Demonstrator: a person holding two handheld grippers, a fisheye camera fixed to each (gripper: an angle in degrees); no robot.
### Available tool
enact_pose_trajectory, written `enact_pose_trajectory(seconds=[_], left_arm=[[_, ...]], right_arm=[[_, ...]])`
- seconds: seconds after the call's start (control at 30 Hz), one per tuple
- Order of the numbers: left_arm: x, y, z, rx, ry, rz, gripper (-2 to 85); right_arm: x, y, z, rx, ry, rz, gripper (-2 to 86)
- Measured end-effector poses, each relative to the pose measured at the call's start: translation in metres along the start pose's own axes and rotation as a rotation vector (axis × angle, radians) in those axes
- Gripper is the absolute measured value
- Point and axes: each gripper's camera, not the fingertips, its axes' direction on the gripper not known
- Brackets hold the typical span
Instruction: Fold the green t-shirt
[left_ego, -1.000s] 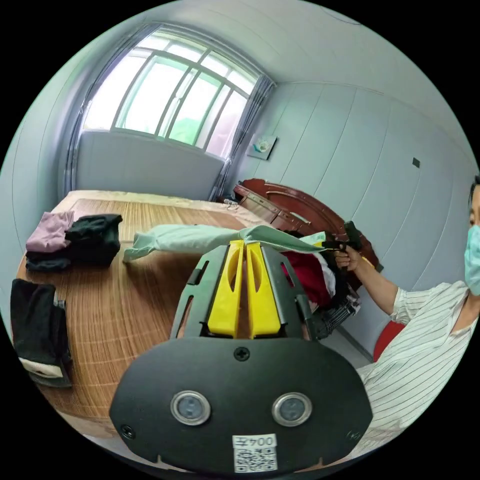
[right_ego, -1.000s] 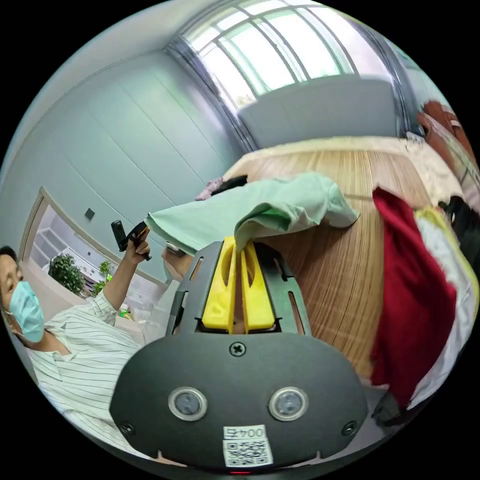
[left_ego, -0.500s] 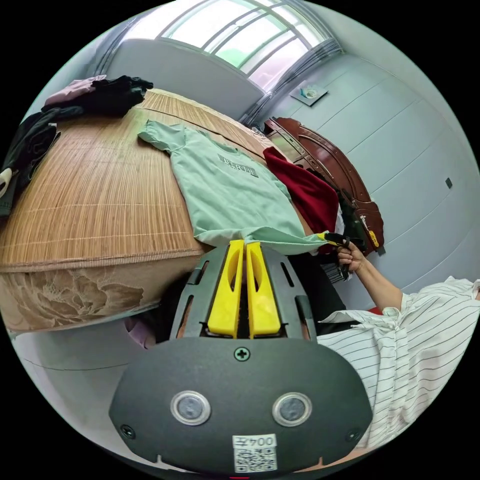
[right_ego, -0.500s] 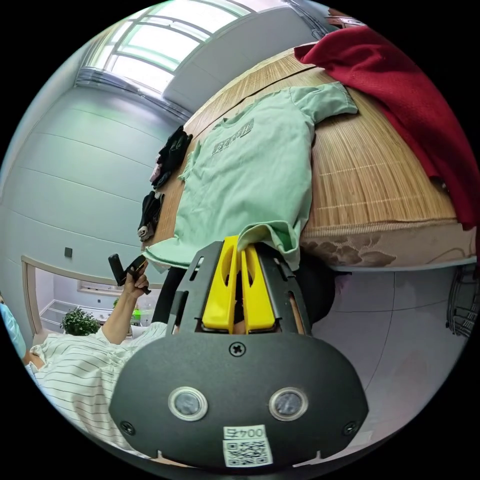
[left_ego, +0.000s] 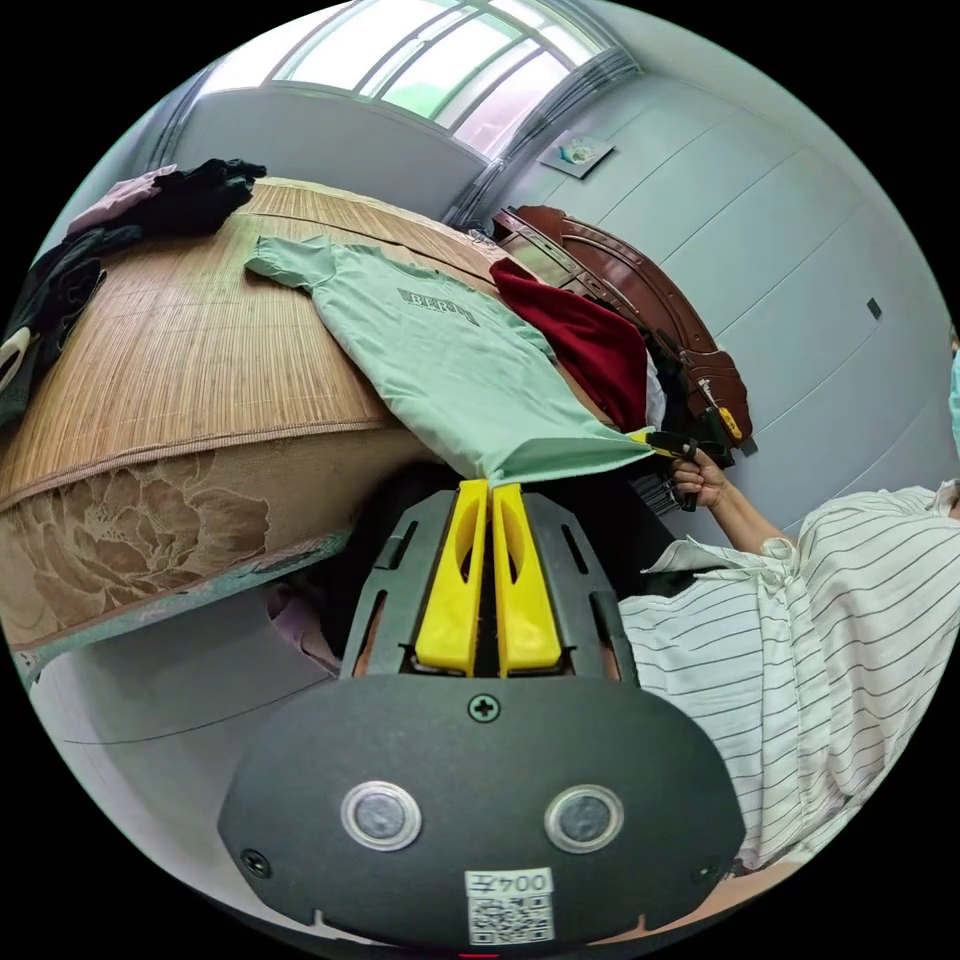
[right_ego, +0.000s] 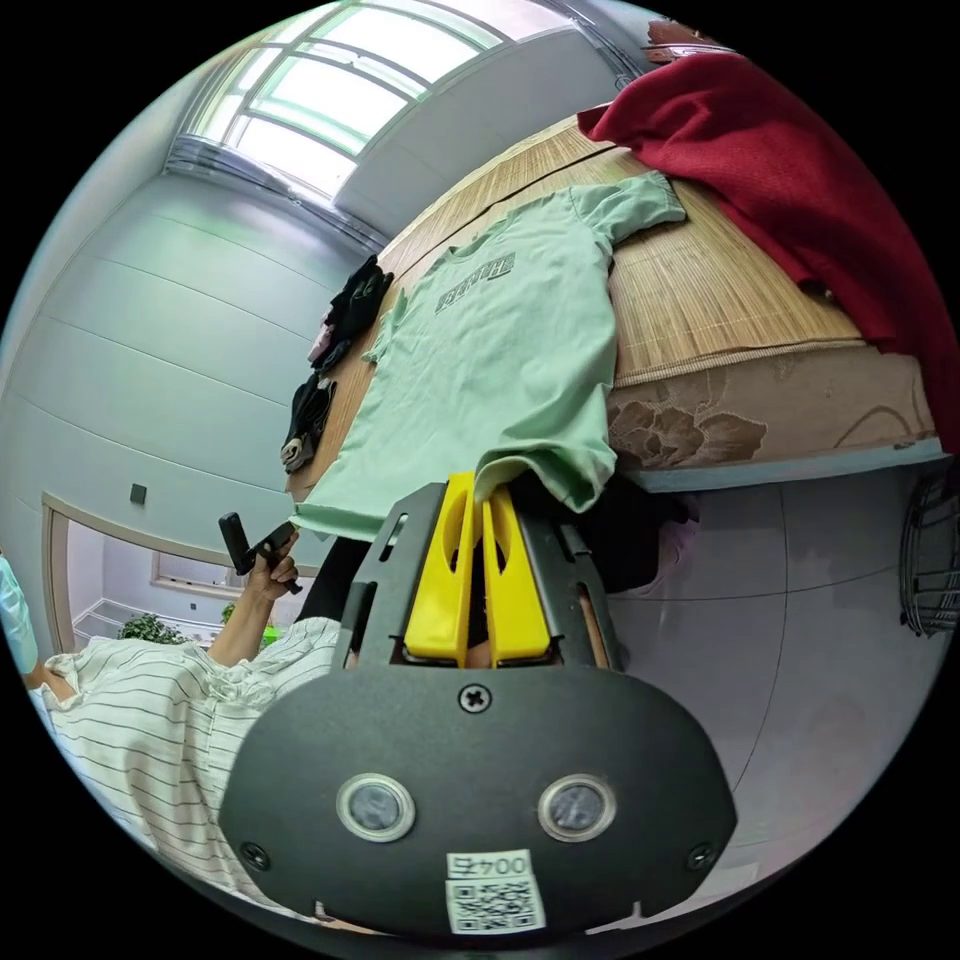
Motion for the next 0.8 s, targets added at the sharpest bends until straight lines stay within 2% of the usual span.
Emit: enact_pose_trajectory(seconds=[0.47, 0.57, 0.7, 0.8], left_arm=[[0.017, 0.016, 0.045, -0.067, 0.044, -0.014, 1.1], [0.013, 0.022, 0.055, -0.086, 0.048, -0.03, 2.0], [-0.004, 0.042, 0.07, -0.087, 0.165, -0.124, 7.7], [-0.013, 0.059, 0.063, -0.069, 0.164, -0.205, 12.8]], right_arm=[[0.047, 0.106, -0.012, -0.042, 0.006, 0.101, -0.4], [0.053, 0.119, -0.005, -0.112, -0.007, 0.111, 0.3], [0.074, 0.142, 0.008, -0.172, -0.05, 0.215, 3.5], [0.087, 0.171, 0.004, -0.188, -0.045, 0.262, 6.4]])
